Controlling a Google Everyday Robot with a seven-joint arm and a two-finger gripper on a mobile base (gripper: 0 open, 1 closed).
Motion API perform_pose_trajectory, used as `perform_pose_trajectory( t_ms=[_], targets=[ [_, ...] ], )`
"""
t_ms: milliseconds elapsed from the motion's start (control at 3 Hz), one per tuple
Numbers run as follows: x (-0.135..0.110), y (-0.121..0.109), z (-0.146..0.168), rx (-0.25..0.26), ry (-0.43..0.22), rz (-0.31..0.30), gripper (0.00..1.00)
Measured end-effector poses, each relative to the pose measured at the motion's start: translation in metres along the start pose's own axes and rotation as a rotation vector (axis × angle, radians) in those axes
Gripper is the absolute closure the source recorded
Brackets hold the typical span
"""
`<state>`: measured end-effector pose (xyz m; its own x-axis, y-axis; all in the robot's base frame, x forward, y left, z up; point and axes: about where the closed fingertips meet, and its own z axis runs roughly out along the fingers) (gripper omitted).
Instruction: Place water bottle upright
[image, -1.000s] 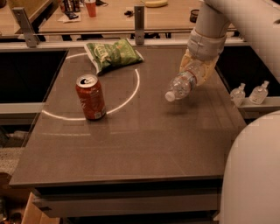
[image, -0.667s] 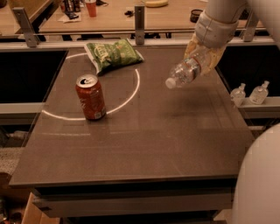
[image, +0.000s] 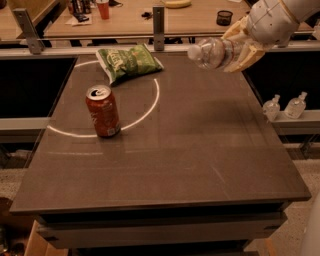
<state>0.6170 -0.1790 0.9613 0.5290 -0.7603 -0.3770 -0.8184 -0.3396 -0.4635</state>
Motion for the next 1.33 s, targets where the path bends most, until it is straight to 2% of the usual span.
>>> perform_pose_trajectory(
  t_ms=[333, 667, 1000, 1333],
  targets=[
    [-0.025, -0.006, 0.018, 0.058, -0.262, 0.107, 1.00],
    [-0.047, -0.014, 0.023, 0.115, -0.486, 0.171, 1.00],
    [-0.059, -0.015, 0.027, 0.172, -0.690, 0.256, 1.00],
    [-0.060, -0.007, 0.032, 0.207, -0.822, 0.382, 1.00]
  ],
)
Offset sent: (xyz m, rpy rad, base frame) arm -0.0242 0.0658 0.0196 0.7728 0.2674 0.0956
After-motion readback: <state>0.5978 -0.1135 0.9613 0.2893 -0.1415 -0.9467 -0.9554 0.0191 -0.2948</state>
